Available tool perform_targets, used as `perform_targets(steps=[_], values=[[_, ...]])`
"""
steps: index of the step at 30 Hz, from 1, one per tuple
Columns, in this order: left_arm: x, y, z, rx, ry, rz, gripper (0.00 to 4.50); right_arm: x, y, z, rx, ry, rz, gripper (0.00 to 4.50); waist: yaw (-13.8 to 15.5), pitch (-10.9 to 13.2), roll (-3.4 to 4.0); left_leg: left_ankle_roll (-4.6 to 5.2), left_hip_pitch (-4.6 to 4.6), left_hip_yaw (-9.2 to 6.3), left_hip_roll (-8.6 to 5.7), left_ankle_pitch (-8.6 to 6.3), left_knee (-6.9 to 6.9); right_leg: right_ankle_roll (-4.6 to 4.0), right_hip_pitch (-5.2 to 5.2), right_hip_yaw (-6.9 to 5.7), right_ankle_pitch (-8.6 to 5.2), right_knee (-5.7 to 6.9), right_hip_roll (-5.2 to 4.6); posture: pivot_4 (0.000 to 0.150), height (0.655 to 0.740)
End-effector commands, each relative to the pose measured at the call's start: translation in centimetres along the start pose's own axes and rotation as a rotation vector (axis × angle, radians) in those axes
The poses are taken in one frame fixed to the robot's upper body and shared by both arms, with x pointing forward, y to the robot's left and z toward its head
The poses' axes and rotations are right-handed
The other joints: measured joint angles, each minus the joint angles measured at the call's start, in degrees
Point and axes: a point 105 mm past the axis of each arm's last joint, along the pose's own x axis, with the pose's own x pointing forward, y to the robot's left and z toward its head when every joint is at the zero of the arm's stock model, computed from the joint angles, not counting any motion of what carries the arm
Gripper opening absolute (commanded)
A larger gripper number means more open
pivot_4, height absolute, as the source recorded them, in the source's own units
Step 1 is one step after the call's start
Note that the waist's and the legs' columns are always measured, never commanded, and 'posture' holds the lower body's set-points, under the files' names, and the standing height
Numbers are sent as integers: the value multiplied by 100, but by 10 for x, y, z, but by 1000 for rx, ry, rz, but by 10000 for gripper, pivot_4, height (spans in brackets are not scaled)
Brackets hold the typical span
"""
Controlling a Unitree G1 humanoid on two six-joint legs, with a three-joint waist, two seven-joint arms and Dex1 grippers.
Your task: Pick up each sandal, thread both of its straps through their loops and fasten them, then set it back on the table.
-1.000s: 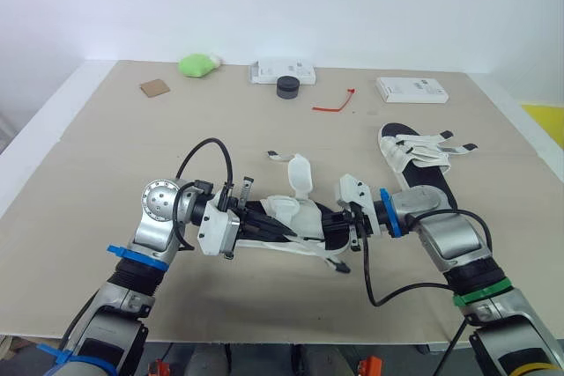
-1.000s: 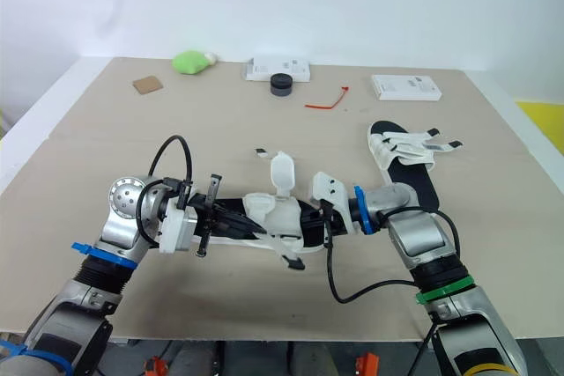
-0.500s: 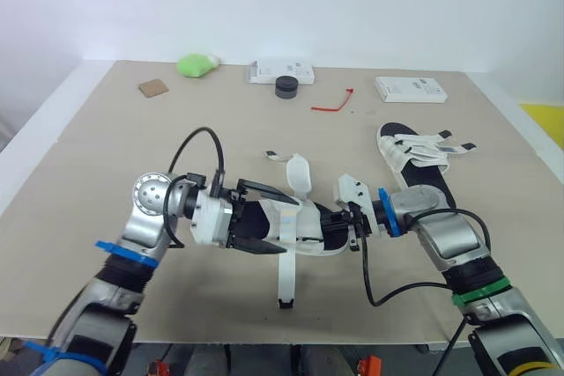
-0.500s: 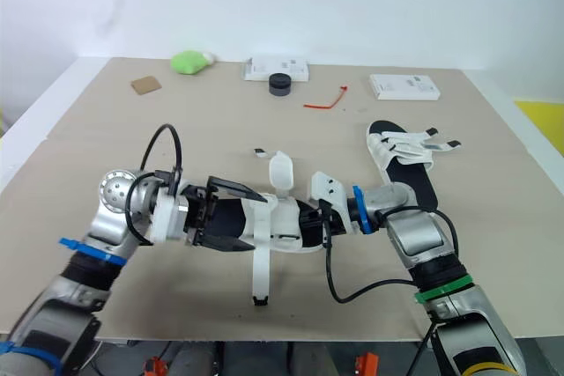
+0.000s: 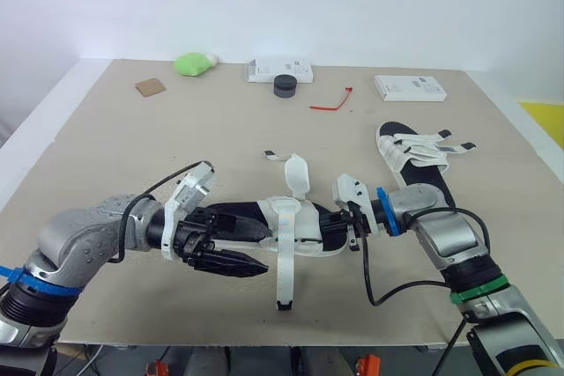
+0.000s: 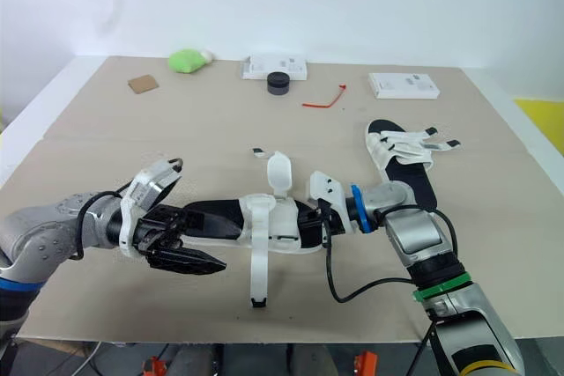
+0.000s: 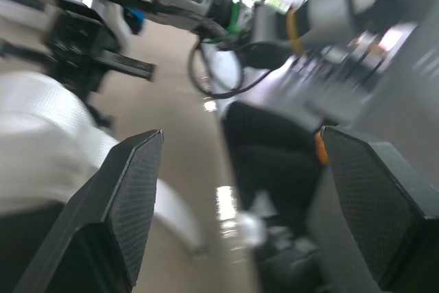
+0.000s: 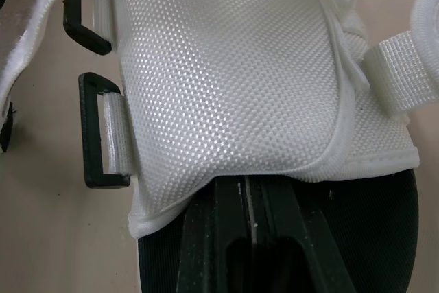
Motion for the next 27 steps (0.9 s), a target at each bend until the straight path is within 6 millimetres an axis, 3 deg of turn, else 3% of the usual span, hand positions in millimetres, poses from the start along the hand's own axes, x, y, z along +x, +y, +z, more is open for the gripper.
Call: perform_targets(steps=[1, 27], values=[[2, -9, 10, 20, -9, -13, 37796, 6, 5, -43, 133, 133, -6, 0, 0, -1, -1, -3, 0, 1, 0, -2, 0, 0, 0, 1, 0, 0, -1, 1500, 7400], [2, -10, 12, 8, -13, -6, 37796, 6, 5, -43, 133, 133, -6, 0, 0, -1, -2, -10, 0, 6, -1, -6, 2, -2, -2, 3, 1, -1, -2, 1500, 7400]])
